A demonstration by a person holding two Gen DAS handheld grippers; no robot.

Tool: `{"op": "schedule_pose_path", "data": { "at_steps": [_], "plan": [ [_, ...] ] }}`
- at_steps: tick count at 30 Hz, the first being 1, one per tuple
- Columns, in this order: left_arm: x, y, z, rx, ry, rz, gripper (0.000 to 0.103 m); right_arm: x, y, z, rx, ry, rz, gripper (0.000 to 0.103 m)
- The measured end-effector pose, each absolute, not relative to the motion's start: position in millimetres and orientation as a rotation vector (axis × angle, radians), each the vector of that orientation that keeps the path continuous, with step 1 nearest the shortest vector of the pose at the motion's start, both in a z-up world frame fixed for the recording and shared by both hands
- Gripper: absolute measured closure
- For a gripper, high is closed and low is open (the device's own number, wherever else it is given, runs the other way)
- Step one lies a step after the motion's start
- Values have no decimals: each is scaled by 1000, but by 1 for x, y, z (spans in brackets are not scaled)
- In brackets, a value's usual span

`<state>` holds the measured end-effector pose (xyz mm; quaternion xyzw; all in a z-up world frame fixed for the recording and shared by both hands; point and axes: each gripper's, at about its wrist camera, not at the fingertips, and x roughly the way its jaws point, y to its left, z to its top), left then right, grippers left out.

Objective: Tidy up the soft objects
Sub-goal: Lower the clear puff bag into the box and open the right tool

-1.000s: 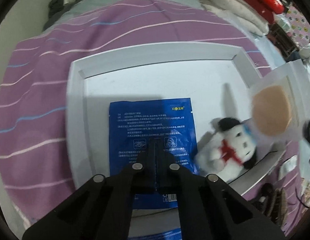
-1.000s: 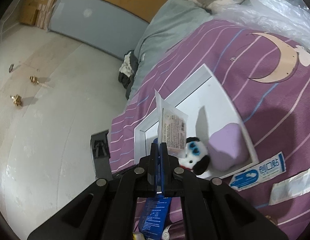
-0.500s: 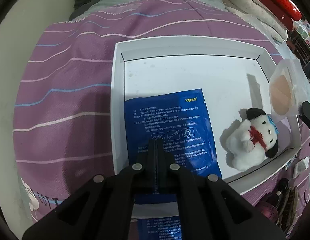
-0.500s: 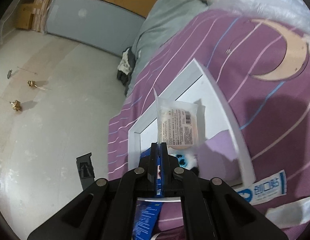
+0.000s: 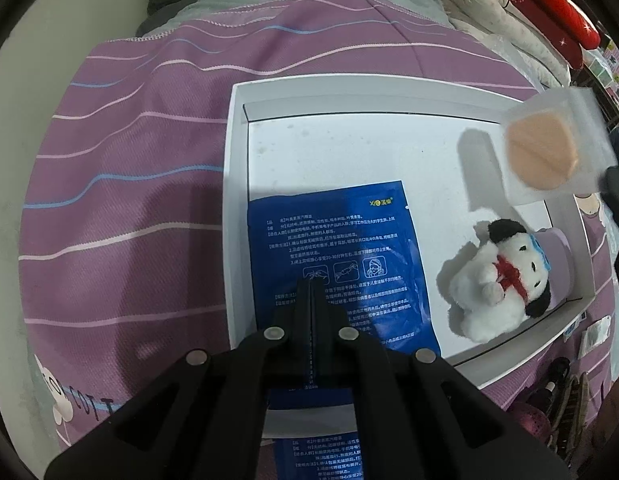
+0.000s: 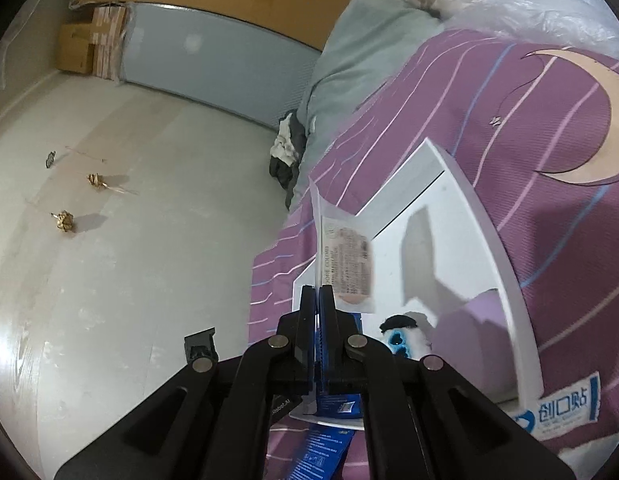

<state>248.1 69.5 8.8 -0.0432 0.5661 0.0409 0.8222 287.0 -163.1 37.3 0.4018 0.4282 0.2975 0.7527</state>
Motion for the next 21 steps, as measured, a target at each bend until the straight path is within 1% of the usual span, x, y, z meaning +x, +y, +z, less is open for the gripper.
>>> {"op": "schedule_pose_path", "data": {
  "at_steps": [5,9,15,21],
  "plan": [
    [248,70,9,-89,1203,87,102,288,-163,33,662,993,404,102],
    [249,67,9,-83,1204,88,102,290,-168,28,621,1012,341,102],
    [248,67,10,-76,1200,82,101,284,-161,34,466,998,249,102],
    [247,50,36,-79,1181,-33,101,282,-157,43,392,968,224,102]
  ]
}}
